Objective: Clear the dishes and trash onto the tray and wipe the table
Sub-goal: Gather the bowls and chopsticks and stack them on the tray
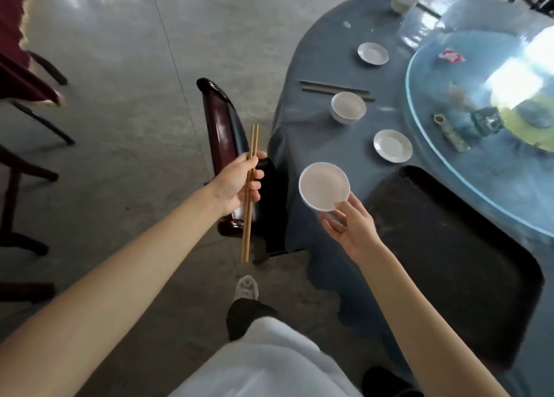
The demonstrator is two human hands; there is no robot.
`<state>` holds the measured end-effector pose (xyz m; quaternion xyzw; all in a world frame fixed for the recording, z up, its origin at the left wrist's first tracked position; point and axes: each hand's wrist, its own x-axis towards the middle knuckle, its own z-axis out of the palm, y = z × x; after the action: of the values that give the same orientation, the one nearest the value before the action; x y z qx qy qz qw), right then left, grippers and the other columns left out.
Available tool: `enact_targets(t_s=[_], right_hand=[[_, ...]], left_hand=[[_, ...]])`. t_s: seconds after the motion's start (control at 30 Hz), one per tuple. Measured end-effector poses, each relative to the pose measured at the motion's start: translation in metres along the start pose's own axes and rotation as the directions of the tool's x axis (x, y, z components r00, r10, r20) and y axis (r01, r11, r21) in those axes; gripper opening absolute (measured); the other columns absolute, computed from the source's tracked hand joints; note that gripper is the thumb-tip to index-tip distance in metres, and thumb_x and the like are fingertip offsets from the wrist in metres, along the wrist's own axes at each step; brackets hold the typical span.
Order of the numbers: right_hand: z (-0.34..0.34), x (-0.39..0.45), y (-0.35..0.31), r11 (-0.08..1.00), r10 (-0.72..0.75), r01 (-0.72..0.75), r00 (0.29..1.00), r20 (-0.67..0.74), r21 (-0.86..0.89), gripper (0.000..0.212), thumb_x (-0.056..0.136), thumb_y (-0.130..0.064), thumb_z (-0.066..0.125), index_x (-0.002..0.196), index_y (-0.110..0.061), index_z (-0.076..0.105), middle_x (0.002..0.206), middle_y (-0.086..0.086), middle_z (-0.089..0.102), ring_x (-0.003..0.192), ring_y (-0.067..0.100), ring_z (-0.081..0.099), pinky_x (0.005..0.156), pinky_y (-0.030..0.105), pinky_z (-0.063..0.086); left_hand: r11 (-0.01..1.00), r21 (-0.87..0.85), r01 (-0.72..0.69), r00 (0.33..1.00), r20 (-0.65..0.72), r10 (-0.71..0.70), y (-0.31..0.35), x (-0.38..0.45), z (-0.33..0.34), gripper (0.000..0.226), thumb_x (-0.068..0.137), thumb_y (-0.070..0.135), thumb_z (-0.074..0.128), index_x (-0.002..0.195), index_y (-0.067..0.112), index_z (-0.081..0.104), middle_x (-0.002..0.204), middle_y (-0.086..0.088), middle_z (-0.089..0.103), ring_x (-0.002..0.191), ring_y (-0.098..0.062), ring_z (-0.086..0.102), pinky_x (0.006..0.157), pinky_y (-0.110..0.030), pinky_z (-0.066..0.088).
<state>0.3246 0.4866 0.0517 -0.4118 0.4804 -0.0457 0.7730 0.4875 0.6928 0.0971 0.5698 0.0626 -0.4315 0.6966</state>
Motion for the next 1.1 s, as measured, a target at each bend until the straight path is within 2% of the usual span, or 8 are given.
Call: enact_targets(t_s=[0.13, 0.27, 0.4, 0.6, 0.7, 0.9, 1.1], right_hand=[[0.072, 0.018, -0.007, 0.999, 0.025, -0.024, 0.999, -0.035, 0.048, 0.05, 0.098, -0.01, 0.063, 0.141, -0.036, 0.061, 0.121, 0.013, 0.074, 0.098, 0.03, 0.077, 0.07, 0.033, 0.062], [0.135, 0.035, -0.017, 0.999, 0.015, -0.014, 1.0, -0.017, 0.035, 0.051, 0.096, -0.008, 0.065, 0.14, -0.035, 0.063, 0.12, 0.009, 0.076, 0.101, 0.028, 0.077, 0.073, 0.03, 0.062], [0.193, 0.061, -0.029, 0.997, -0.032, 0.033, 0.999, -0.03, 0.064, 0.049, 0.097, -0.006, 0.063, 0.139, -0.031, 0.065, 0.123, 0.007, 0.075, 0.108, 0.028, 0.075, 0.077, 0.03, 0.063], [0.283, 0.107, -0.038, 0.972, -0.075, 0.115, 0.978, -0.196, 0.204, 0.05, 0.097, -0.003, 0.061, 0.139, -0.029, 0.064, 0.125, 0.012, 0.073, 0.112, 0.032, 0.072, 0.074, 0.027, 0.063], [0.326, 0.124, -0.048, 0.936, -0.031, 0.131, 0.956, -0.292, 0.327, 0.049, 0.097, -0.003, 0.06, 0.139, -0.028, 0.064, 0.12, 0.015, 0.074, 0.103, 0.032, 0.076, 0.071, 0.025, 0.062], [0.374, 0.155, -0.073, 0.898, -0.006, 0.188, 0.909, -0.416, 0.399, 0.047, 0.096, -0.007, 0.062, 0.136, -0.032, 0.064, 0.104, 0.012, 0.08, 0.099, 0.033, 0.077, 0.069, 0.029, 0.063], [0.381, 0.206, -0.099, 0.846, 0.015, 0.268, 0.853, -0.521, 0.462, 0.045, 0.096, -0.01, 0.063, 0.135, -0.033, 0.065, 0.115, 0.015, 0.077, 0.102, 0.033, 0.076, 0.061, 0.025, 0.06]], left_hand=[[0.996, -0.076, 0.042, 0.999, 0.033, -0.039, 0.053, 0.026, -0.045, 0.02, 0.109, 0.03, 0.042, 0.117, 0.026, 0.059, 0.07, 0.006, 0.047, 0.05, -0.006, 0.041, 0.049, -0.023, 0.041], [0.994, -0.084, 0.07, 0.997, 0.029, -0.068, 0.105, 0.057, -0.089, 0.021, 0.107, 0.026, 0.047, 0.118, 0.023, 0.064, 0.085, 0.001, 0.061, 0.062, -0.011, 0.057, 0.056, -0.029, 0.053], [0.987, -0.078, 0.139, 0.988, 0.084, -0.132, 0.152, 0.105, -0.13, 0.021, 0.107, 0.023, 0.049, 0.12, 0.021, 0.065, 0.093, 0.0, 0.071, 0.071, -0.014, 0.063, 0.064, -0.034, 0.06], [0.973, -0.052, 0.225, 0.943, 0.261, -0.204, 0.234, 0.198, -0.191, 0.023, 0.107, 0.013, 0.045, 0.123, 0.018, 0.061, 0.106, -0.001, 0.075, 0.081, -0.016, 0.07, 0.07, -0.04, 0.063], [0.963, -0.02, 0.269, 0.911, 0.33, -0.247, 0.278, 0.236, -0.215, 0.022, 0.107, 0.012, 0.044, 0.122, 0.016, 0.059, 0.108, -0.003, 0.075, 0.085, -0.019, 0.075, 0.075, -0.041, 0.063], [0.941, 0.092, 0.326, 0.847, 0.413, -0.334, 0.345, 0.315, -0.214, 0.021, 0.106, 0.011, 0.043, 0.119, 0.016, 0.059, 0.104, -0.004, 0.077, 0.084, -0.02, 0.076, 0.074, -0.041, 0.063], [0.889, 0.258, 0.378, 0.768, 0.448, -0.457, 0.367, 0.409, -0.162, 0.021, 0.106, 0.013, 0.043, 0.113, 0.017, 0.061, 0.102, -0.002, 0.078, 0.081, -0.019, 0.076, 0.069, -0.039, 0.063]])
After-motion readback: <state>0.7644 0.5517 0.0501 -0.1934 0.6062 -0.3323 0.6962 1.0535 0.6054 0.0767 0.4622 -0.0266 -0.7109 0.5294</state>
